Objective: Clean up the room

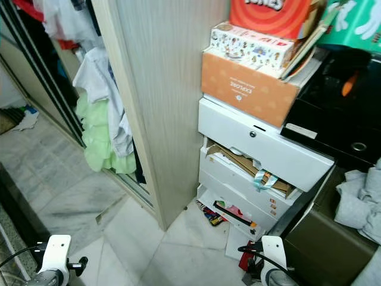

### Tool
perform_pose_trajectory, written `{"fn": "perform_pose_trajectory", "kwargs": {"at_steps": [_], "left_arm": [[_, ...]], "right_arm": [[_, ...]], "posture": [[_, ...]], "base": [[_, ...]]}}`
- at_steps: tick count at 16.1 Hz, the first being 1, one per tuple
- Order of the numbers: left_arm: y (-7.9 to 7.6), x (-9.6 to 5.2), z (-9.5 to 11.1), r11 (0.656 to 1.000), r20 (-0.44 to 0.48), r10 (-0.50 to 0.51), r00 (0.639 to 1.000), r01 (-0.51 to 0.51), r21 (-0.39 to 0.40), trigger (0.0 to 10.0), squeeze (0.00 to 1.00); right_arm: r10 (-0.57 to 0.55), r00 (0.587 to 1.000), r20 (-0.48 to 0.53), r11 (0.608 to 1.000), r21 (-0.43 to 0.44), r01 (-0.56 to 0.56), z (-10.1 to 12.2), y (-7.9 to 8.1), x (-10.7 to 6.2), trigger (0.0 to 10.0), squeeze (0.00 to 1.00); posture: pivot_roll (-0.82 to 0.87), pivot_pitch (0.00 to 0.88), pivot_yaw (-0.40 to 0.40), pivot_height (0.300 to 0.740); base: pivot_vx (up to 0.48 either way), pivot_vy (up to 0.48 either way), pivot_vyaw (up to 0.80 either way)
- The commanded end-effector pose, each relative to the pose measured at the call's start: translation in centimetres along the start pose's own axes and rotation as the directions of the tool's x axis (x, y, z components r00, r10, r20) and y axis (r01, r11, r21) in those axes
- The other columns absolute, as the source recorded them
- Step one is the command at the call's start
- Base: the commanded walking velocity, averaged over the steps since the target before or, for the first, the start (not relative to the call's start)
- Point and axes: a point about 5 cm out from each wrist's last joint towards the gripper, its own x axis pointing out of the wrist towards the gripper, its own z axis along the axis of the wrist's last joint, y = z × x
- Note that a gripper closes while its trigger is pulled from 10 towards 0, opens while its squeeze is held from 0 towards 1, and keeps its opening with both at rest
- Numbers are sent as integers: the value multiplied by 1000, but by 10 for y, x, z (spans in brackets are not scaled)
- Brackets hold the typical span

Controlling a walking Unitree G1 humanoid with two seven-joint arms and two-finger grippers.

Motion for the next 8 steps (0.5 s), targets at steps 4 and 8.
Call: {"fn": "perform_pose_trajectory", "kwargs": {"at_steps": [4,8], "left_arm": [[3,-1,-3,1000,-18,5,1000,-5,22,10000,0],[3,-1,-3,1000,-18,5,1000,-4,23,10000,0]], "right_arm": [[9,1000,15,999,-44,-9,5,1,1,10000,0],[8,1000,14,999,-40,-7,5,1,1,10000,0]], "posture": [[18,83,-10,740],[19,82,-10,740]], "base": [[0,0,400],[0,0,800]]}}
